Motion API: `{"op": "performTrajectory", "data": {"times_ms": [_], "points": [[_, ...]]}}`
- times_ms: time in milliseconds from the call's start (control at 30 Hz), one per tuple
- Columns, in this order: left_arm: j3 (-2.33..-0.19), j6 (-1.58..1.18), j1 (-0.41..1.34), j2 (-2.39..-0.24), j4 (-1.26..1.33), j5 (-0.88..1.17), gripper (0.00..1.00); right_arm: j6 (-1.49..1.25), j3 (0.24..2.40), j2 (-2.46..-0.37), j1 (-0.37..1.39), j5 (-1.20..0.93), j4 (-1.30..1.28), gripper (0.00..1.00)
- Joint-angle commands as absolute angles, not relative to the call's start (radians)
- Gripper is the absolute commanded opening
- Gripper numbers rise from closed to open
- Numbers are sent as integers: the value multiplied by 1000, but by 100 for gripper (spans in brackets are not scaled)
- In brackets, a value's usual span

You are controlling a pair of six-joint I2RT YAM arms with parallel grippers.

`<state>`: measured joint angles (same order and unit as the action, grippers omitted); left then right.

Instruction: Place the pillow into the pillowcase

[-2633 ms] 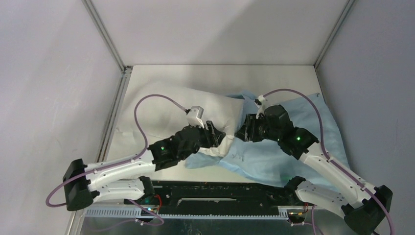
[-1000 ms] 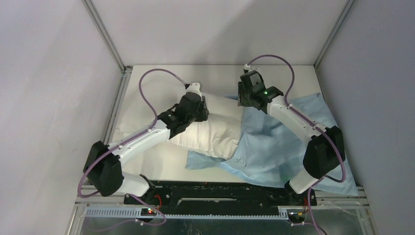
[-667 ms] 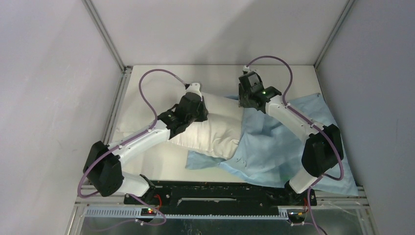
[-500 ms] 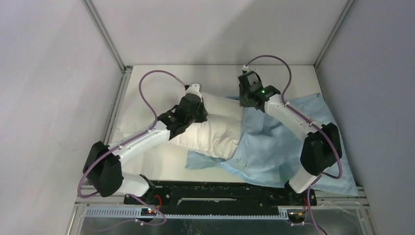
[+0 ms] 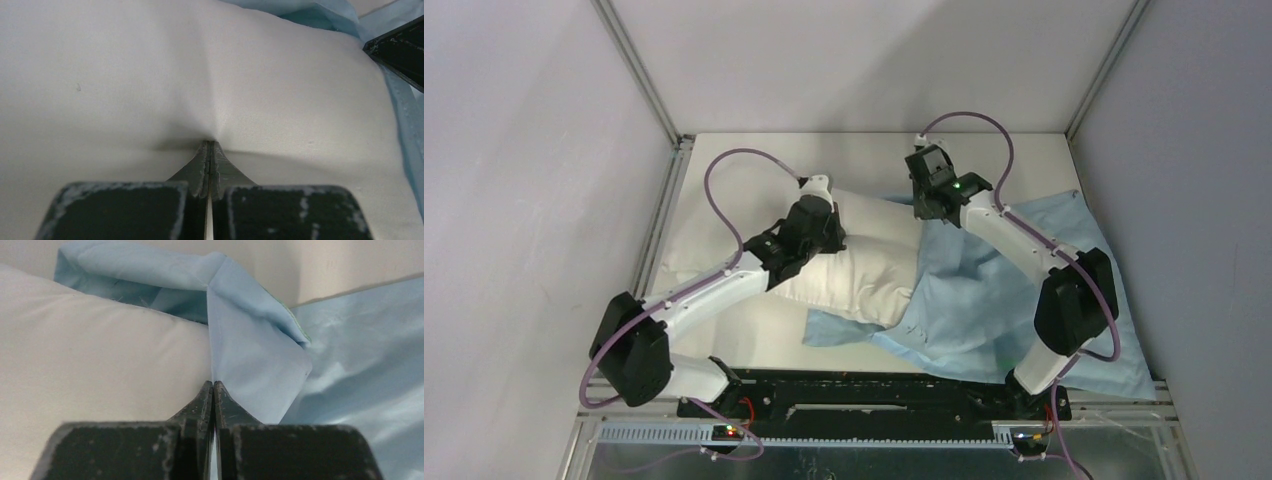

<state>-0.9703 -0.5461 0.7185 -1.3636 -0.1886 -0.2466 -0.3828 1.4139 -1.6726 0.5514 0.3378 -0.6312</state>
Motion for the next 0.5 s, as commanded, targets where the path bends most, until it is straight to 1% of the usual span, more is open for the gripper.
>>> {"op": "performTrajectory", "data": {"times_ms": [0,100,233,367,467], "points": [[-904,-572,730,-1328,-237,-217,0,-354,1548,-1698,604,343,-647,0],[-902,-613,768,-1310,-205,-211,0,-340,1649,-1706,659,315,-642,0],[-916,-675,844,-1297,-149,-270,0,-341,1813,-1747,713,223,-640,0],[-922,-763,845,-1315,-63,-322,0,-359,1927,-1800,741,124,-640,0],[-945,-816,793,-1347,-19,-392,0,-371,1958,-1806,742,87,-632,0]]}}
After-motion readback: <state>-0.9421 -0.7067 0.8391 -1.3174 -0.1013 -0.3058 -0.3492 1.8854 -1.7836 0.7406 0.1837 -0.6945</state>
